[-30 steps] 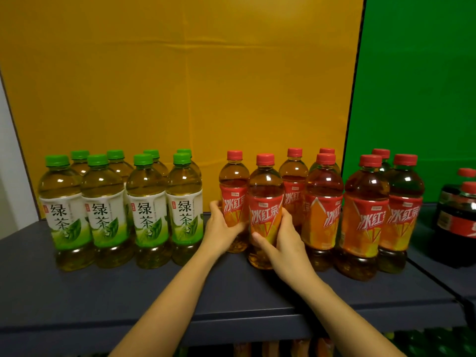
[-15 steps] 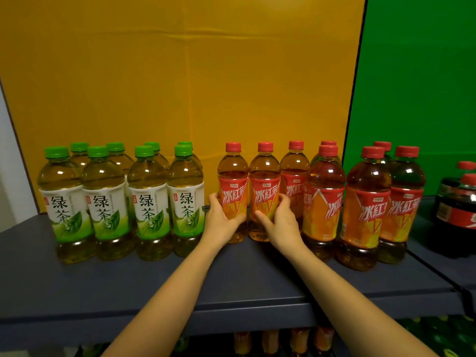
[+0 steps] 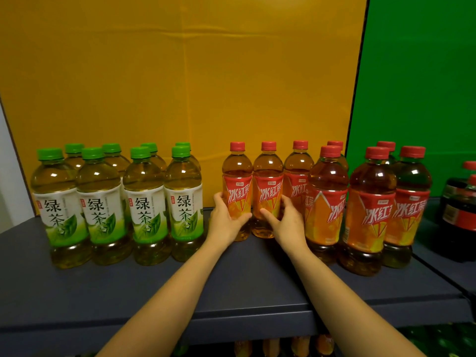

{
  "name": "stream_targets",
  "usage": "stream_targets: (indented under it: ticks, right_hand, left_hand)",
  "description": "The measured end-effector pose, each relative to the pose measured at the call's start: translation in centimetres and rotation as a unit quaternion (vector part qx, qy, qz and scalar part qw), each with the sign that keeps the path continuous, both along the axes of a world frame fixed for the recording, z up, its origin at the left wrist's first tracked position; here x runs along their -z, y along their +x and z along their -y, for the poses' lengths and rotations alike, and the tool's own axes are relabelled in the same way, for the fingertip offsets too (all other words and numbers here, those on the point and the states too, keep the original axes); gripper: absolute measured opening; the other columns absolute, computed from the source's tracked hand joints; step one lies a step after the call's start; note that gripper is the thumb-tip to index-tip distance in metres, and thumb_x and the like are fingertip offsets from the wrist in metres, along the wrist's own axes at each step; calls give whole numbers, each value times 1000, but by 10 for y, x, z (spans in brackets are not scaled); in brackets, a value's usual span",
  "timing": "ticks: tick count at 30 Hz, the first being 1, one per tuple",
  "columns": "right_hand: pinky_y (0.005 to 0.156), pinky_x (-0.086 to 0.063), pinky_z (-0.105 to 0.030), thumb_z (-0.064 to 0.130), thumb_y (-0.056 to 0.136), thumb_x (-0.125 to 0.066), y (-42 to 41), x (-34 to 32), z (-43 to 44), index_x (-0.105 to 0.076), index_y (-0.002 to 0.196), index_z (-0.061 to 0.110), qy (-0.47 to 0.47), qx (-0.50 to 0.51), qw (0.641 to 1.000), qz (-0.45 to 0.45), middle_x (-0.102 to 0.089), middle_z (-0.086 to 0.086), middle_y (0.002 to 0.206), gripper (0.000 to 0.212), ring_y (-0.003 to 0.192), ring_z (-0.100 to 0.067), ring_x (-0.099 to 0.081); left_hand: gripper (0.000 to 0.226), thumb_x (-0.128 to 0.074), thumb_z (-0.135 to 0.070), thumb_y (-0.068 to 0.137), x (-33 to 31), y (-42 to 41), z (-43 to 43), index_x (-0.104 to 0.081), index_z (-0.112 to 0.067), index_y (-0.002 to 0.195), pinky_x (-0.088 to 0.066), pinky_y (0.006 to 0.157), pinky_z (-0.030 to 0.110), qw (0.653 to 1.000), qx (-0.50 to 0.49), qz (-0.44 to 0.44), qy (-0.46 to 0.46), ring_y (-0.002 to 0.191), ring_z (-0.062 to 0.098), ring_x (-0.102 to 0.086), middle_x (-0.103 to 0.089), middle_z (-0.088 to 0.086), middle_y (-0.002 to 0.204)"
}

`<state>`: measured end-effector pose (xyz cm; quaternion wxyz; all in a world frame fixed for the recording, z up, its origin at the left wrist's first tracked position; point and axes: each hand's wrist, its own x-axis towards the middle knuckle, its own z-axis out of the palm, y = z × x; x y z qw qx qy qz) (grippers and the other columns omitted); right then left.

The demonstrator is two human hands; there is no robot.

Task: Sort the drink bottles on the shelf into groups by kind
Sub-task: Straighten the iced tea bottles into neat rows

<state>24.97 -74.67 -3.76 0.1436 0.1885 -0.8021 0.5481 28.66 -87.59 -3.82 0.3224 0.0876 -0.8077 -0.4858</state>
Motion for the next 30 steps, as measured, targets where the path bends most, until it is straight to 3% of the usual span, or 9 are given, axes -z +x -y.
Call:
stream_targets:
  ticks: [12, 16, 23, 26, 30]
  right_hand:
    - [104, -41, -43, 26, 86, -63, -9, 7, 7, -34, 135, 10, -18, 28, 999, 7, -51, -11, 133, 59, 125, -27, -48]
    - [106, -38, -45, 28, 86, -62, -7, 8, 8, -33, 137, 11, -11, 45, 999, -6, -48, -11, 136, 61, 128, -27, -44]
    - [112, -27, -38, 22, 90, -56, -2, 9, 6, -28, 143, 10, 26, 65, 997, -31, -42, -9, 142, 61, 134, -25, -36]
    - [111, -30, -39, 19, 90, -57, 0, 11, 8, -27, 143, 9, 39, 73, 996, -38, -42, -11, 141, 62, 133, -26, -37]
    - [111, -30, -40, 16, 90, -55, 9, 10, 4, -20, 146, 9, 41, 63, 997, -31, -39, -11, 144, 66, 135, -27, -36]
  left_hand:
    - [80, -77, -22, 72, 5, -6, -4, -26, -10, 133, -46, 98, 39, 1000, -14, 1, -7, 119, 25, -53, -52, 12, 131]
    - [84, -78, -28, 70, 7, -5, -4, -27, -11, 135, -45, 100, 42, 999, -33, 2, -22, 122, 26, -49, -47, 13, 134]
    - [87, -76, -28, 72, 8, -1, -6, -24, -8, 139, -42, 102, 42, 998, -44, 4, -53, 125, 26, -45, -43, 14, 137]
    - [90, -72, -26, 78, 8, 2, -8, -16, -6, 145, -37, 106, 41, 995, -42, 12, -89, 130, 29, -39, -37, 16, 142]
    - [98, -63, -29, 85, 4, 10, -10, 10, -7, 146, -27, 112, 40, 993, -23, 41, -108, 140, 29, -24, -15, 13, 155]
